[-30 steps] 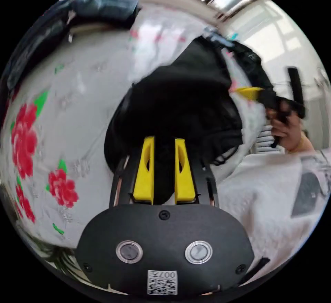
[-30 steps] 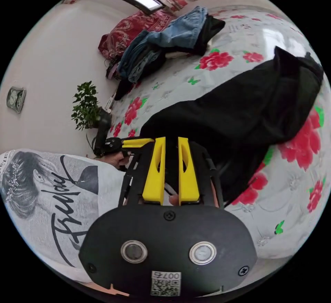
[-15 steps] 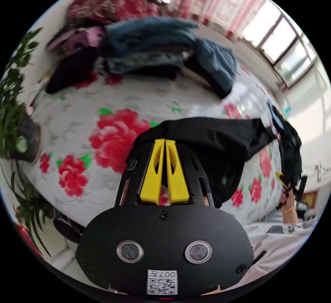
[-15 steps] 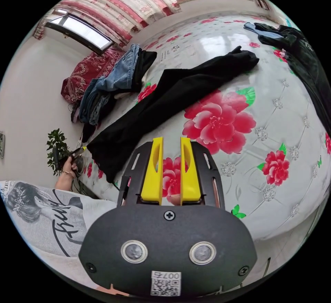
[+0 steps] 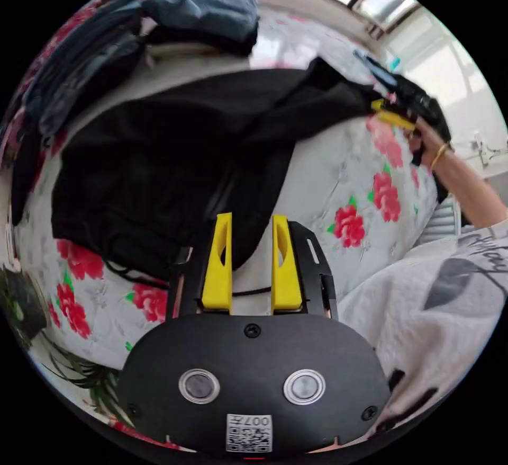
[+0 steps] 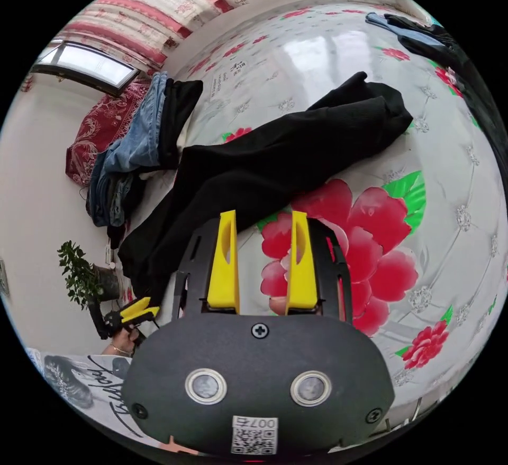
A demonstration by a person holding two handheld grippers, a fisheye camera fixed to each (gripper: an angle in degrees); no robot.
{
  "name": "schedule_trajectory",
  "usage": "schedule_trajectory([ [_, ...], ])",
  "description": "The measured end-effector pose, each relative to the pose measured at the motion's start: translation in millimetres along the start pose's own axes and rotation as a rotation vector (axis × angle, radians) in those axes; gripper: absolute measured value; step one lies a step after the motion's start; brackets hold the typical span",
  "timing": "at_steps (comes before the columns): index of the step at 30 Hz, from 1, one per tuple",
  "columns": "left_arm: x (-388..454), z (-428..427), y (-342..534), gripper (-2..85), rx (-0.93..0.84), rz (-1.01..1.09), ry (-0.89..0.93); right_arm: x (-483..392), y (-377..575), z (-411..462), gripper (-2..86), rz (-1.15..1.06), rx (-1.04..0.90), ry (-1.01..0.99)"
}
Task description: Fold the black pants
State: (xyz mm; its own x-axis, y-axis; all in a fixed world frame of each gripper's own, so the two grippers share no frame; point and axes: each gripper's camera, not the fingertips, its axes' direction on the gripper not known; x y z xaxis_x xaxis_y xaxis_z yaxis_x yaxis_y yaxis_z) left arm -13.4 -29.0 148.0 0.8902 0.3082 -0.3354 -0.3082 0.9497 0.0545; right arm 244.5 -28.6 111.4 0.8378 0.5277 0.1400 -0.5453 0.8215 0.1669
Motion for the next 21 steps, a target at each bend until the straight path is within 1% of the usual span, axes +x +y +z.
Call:
schedule_trajectory([
  [1,6,-1,-1,7.6,0.01,0.041,-0.028,0,-3,3,9.0,0.01,-0.004,-0.006],
  [3,18,-5,-7,2.6,-0.066,0.157,-0.064,-1,-13,9,7.2,0.051,0.002,-0.016],
  [5,18,-14,-7,0.6,-0.09,0.187,-0.051,1,-16,8,4.6,0.088,0.018,-0.006],
  [7,8,-34,-1,-0.1,-0.058,0.143,-0.001,5,-14,-4,2.0,0.116,0.051,-0.031],
  [8,-2,-51,8,-0.4,-0.025,0.1,0.031,5,-11,-19,1.2,0.117,0.098,-0.084],
  [10,-16,-78,25,-0.6,0.021,0.057,0.034,-2,0,-48,0.5,0.088,0.179,-0.126],
  [12,-35,-117,55,-0.7,0.077,0.018,-0.013,-17,28,-100,0.2,0.016,0.296,-0.179],
  [14,-55,-151,80,-0.8,0.136,-0.033,-0.008,-34,55,-143,0.2,-0.075,0.382,-0.21],
  [17,-84,-212,127,-0.7,0.339,-0.088,0.05,-65,97,-210,0.3,-0.215,0.437,-0.174],
  [19,-92,-234,151,-0.7,0.403,-0.094,0.062,-85,114,-240,0.7,-0.301,0.427,-0.099],
  [21,-91,-234,171,-0.7,0.387,-0.055,0.069,-106,121,-248,2.1,-0.368,0.307,0.022],
])
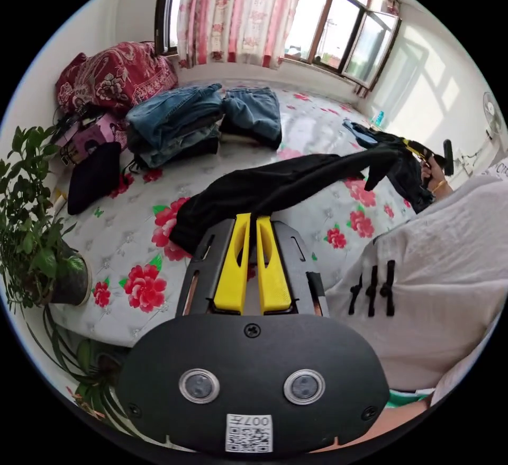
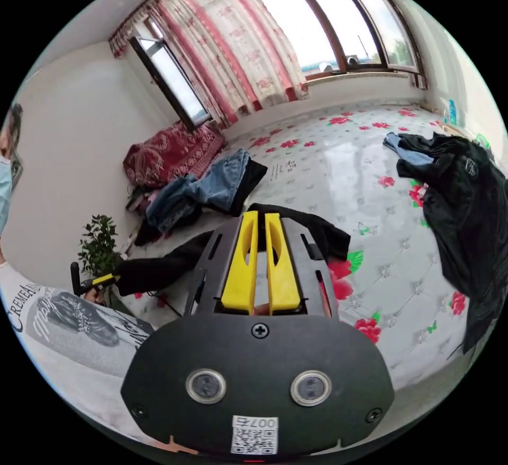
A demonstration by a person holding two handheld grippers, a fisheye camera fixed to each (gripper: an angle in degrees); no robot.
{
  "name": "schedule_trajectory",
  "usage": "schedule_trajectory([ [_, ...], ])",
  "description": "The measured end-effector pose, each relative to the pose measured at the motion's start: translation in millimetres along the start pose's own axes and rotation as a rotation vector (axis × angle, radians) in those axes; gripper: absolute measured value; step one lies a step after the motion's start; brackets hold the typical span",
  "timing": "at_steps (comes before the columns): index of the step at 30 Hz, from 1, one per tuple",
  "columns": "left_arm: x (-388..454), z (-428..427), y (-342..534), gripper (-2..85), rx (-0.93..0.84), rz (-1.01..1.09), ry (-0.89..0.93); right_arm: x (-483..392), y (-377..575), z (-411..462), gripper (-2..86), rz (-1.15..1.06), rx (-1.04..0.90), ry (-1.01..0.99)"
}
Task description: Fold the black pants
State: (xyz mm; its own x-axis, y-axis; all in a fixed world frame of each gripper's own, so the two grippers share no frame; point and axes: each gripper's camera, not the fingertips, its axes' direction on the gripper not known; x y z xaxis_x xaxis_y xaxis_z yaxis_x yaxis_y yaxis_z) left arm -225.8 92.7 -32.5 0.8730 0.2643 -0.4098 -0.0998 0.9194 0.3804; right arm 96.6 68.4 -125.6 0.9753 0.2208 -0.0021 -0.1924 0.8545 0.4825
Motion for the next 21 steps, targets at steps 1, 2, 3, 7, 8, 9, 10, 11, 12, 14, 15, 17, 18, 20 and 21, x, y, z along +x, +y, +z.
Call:
schedule_trajectory([
  [1,1,4,5,-0.7,-0.022,-0.003,-0.008,-2,1,4,2.6,-0.009,-0.046,0.011],
  [2,3,16,14,-0.7,-0.089,-0.014,-0.026,-3,5,18,3.8,-0.012,-0.139,0.005],
  [3,8,33,25,-0.7,-0.161,-0.024,-0.046,2,15,33,5.2,0.021,-0.212,-0.028],
  [7,10,72,54,-0.6,-0.329,-0.151,-0.078,34,63,50,8.5,0.191,-0.239,-0.169],
  [8,8,74,58,-0.6,-0.328,-0.201,-0.065,46,81,49,8.9,0.237,-0.221,-0.149],
  [9,9,71,59,-0.6,-0.308,-0.218,-0.071,58,98,49,9.3,0.289,-0.229,-0.104],
  [10,10,70,58,-0.6,-0.3,-0.218,-0.08,65,106,49,9.5,0.309,-0.241,-0.08],
  [11,13,67,55,-0.6,-0.295,-0.216,-0.102,75,120,50,9.8,0.329,-0.268,-0.031],
  [12,15,65,50,-0.6,-0.295,-0.21,-0.122,85,131,50,10.0,0.343,-0.302,0.013],
  [14,19,62,44,-0.6,-0.287,-0.216,-0.141,97,142,53,10.2,0.343,-0.349,0.07],
  [15,22,61,41,-0.6,-0.28,-0.233,-0.145,104,148,59,10.2,0.341,-0.388,0.098],
  [17,27,62,37,-0.6,-0.277,-0.265,-0.145,114,153,74,10.2,0.334,-0.454,0.124],
  [18,31,62,36,-0.6,-0.278,-0.28,-0.15,119,154,86,10.0,0.334,-0.498,0.11],
  [20,38,61,35,-0.6,-0.279,-0.291,-0.163,126,158,107,9.3,0.353,-0.577,0.104],
  [21,43,60,35,-0.6,-0.277,-0.289,-0.172,124,153,103,8.5,0.332,-0.51,0.195],
])
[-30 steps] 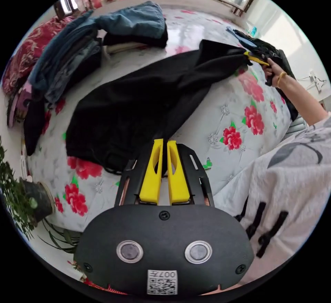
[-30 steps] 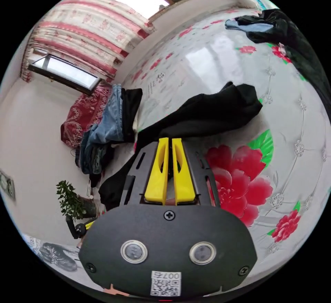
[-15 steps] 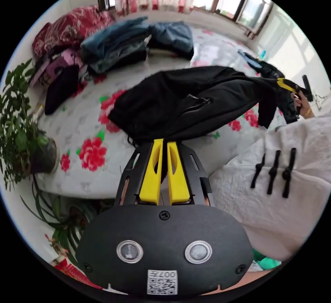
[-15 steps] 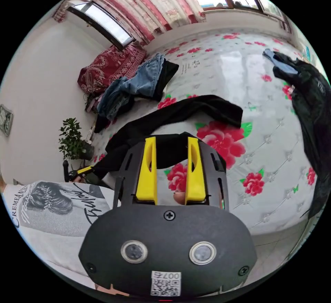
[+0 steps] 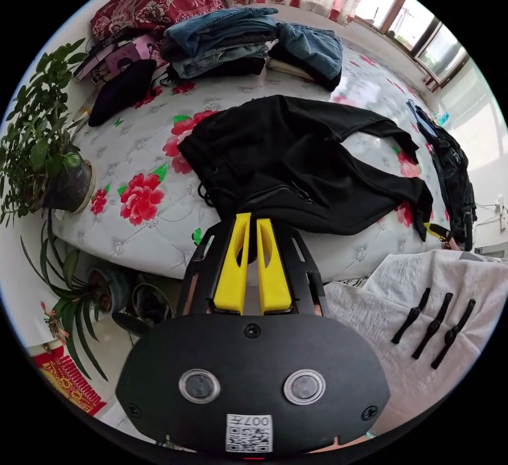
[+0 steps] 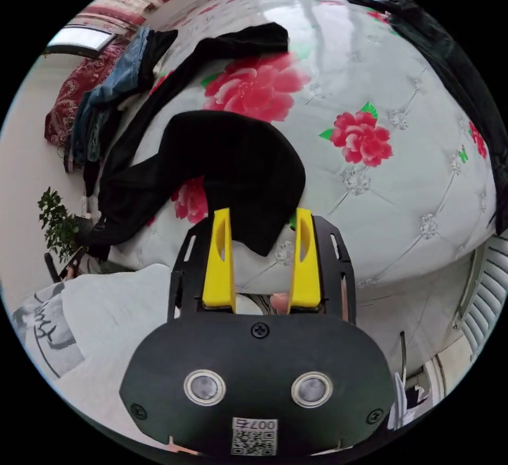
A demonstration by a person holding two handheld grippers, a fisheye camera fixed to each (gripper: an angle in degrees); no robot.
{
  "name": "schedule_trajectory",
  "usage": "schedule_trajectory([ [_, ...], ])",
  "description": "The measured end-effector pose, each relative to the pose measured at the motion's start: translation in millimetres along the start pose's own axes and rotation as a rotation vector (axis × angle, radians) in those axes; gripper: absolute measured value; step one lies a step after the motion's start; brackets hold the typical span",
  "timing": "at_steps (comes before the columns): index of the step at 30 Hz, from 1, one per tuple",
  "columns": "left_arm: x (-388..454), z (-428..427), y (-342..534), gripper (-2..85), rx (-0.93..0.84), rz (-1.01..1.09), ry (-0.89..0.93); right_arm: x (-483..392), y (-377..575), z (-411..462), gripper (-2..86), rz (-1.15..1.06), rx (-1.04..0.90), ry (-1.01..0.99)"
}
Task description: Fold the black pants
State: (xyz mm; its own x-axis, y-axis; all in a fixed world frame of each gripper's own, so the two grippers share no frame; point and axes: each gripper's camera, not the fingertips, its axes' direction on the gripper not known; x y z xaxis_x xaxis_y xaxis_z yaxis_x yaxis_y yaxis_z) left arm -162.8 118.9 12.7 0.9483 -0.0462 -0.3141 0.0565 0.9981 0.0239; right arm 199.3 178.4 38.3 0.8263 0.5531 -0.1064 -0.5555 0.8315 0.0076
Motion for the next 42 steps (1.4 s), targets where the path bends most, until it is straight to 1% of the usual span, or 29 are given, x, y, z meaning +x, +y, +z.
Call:
schedule_trajectory([
  [3,6,-5,8,-0.6,0.003,0.008,-0.02,-7,-12,4,6.3,-0.078,-0.039,0.102],
  [4,6,-6,9,-0.6,0.0,0.006,-0.022,-8,-16,3,5.7,-0.118,-0.064,0.067],
  [5,6,-7,13,-0.6,-0.005,0.002,-0.024,-3,-25,-3,5.0,-0.161,-0.127,-0.085],
  [6,6,-9,16,-0.6,-0.003,0.006,-0.028,6,-33,-16,4.3,-0.198,-0.17,-0.322],
  [7,6,-11,18,-0.6,0.001,0.01,-0.032,14,-37,-25,4.1,-0.19,-0.166,-0.464],
  [8,6,-14,22,-0.6,0.014,0.023,-0.038,33,-43,-51,3.8,-0.159,-0.096,-0.76],
  [9,5,-16,25,-0.6,0.02,0.037,-0.049,58,-46,-79,3.6,-0.125,0.025,-1.033],
  [10,4,-17,26,-0.6,0.017,0.041,-0.057,74,-47,-93,3.6,-0.093,0.107,-1.176],
  [11,2,-16,28,-0.6,0.003,0.047,-0.074,105,-48,-113,3.6,-0.018,0.268,-1.403],
  [12,0,-14,29,-0.6,-0.015,0.053,-0.081,129,-50,-126,3.8,0.071,0.374,-1.493],
  [13,0,-13,29,-0.6,-0.023,0.053,-0.084,139,-51,-132,3.9,0.107,0.412,-1.493],
  [14,1,-9,29,-0.6,-0.034,0.049,-0.101,157,-54,-140,4.4,0.203,0.486,-1.438],
  [15,3,-5,27,-0.6,-0.047,0.049,-0.098,173,-55,-144,5.0,0.326,0.54,-1.305],
  [16,5,-2,26,-0.6,-0.056,0.047,-0.091,179,-56,-145,5.3,0.384,0.551,-1.217],
  [17,11,4,25,-0.6,-0.065,0.053,-0.077,187,-59,-144,5.8,0.489,0.558,-1.045],
  [18,18,10,25,-0.6,-0.075,0.07,-0.077,192,-62,-142,6.3,0.543,0.575,-0.899],
  [19,22,13,26,-0.6,-0.083,0.079,-0.079,193,-64,-140,6.6,0.547,0.579,-0.832],
  [20,28,19,28,-0.6,-0.104,0.096,-0.07,194,-70,-133,7.3,0.548,0.55,-0.721],
  [21,34,25,30,-0.5,-0.121,0.108,-0.058,193,-77,-121,7.9,0.54,0.498,-0.659],
  [22,37,28,32,-0.5,-0.129,0.115,-0.064,192,-81,-114,8.2,0.523,0.47,-0.639],
  [24,50,37,38,-0.3,-0.177,0.162,-0.122,179,-95,-89,8.5,0.444,0.344,-0.515],
  [25,53,39,39,-0.3,-0.186,0.178,-0.139,174,-98,-84,8.5,0.414,0.32,-0.478],
  [27,59,40,41,0.5,-0.21,0.228,-0.159,151,-114,-66,8.5,0.296,0.222,-0.328],
  [28,59,38,41,0.8,-0.209,0.231,-0.156,144,-117,-64,8.5,0.261,0.217,-0.303],
  [32,37,9,40,5.2,-0.196,0.197,-0.03,92,-149,-62,8.6,0.054,0.198,-0.214],
  [34,21,-8,43,5.8,-0.185,0.176,-0.017,70,-166,-65,8.6,-0.017,0.208,-0.181],
  [36,-10,-36,40,4.6,-0.134,0.087,-0.077,42,-191,-67,8.4,-0.092,0.212,-0.14],
  [38,-34,-55,31,4.2,-0.069,-0.004,-0.094,22,-212,-66,8.4,-0.132,0.212,-0.115],
  [42,-69,-59,-13,4.8,0.047,-0.162,-0.016,-26,-269,-55,8.3,-0.212,0.169,-0.072],
])
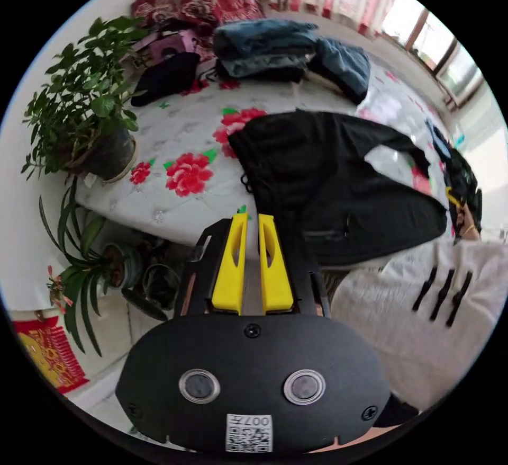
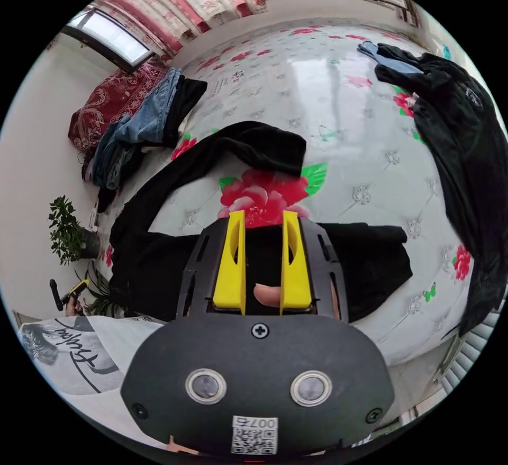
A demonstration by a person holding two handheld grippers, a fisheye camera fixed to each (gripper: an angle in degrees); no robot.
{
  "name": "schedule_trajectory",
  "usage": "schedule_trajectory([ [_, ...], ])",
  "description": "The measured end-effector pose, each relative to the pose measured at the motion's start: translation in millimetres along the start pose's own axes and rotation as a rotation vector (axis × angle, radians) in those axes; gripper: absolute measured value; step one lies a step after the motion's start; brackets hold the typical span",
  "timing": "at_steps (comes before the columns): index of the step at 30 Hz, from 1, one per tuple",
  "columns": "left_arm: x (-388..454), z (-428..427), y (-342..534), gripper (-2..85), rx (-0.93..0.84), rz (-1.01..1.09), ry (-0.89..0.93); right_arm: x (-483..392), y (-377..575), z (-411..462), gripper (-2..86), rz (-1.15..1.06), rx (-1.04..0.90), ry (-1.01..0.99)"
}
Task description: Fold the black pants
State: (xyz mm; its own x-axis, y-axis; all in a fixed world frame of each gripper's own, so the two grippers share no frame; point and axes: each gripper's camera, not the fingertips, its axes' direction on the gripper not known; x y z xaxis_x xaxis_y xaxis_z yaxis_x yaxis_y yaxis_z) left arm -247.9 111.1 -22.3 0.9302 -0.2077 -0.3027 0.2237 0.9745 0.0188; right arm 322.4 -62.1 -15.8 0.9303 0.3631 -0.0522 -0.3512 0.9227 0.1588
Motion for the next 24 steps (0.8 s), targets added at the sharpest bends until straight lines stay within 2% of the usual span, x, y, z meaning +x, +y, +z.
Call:
schedule_trajectory([
  [8,7,84,-110,5.9,-0.07,-0.071,0.091,-55,-105,48,8.5,-0.081,-0.095,0.121],
  [16,15,140,-212,6.7,-0.142,0.025,-0.01,-70,-191,93,9.1,-0.063,-0.192,0.254],
  [19,19,183,-231,6.8,-0.278,0.039,-0.047,-76,-211,130,9.5,-0.088,-0.303,0.292],
  [21,29,184,-234,4.5,-0.25,0.11,-0.089,-84,-212,167,9.3,-0.103,-0.459,0.315],
  [23,33,183,-235,2.0,-0.257,0.151,-0.102,-98,-213,164,8.2,-0.137,-0.384,0.318],
  [24,34,182,-235,0.1,-0.264,0.172,-0.095,-105,-216,167,7.5,-0.157,-0.412,0.305],
])
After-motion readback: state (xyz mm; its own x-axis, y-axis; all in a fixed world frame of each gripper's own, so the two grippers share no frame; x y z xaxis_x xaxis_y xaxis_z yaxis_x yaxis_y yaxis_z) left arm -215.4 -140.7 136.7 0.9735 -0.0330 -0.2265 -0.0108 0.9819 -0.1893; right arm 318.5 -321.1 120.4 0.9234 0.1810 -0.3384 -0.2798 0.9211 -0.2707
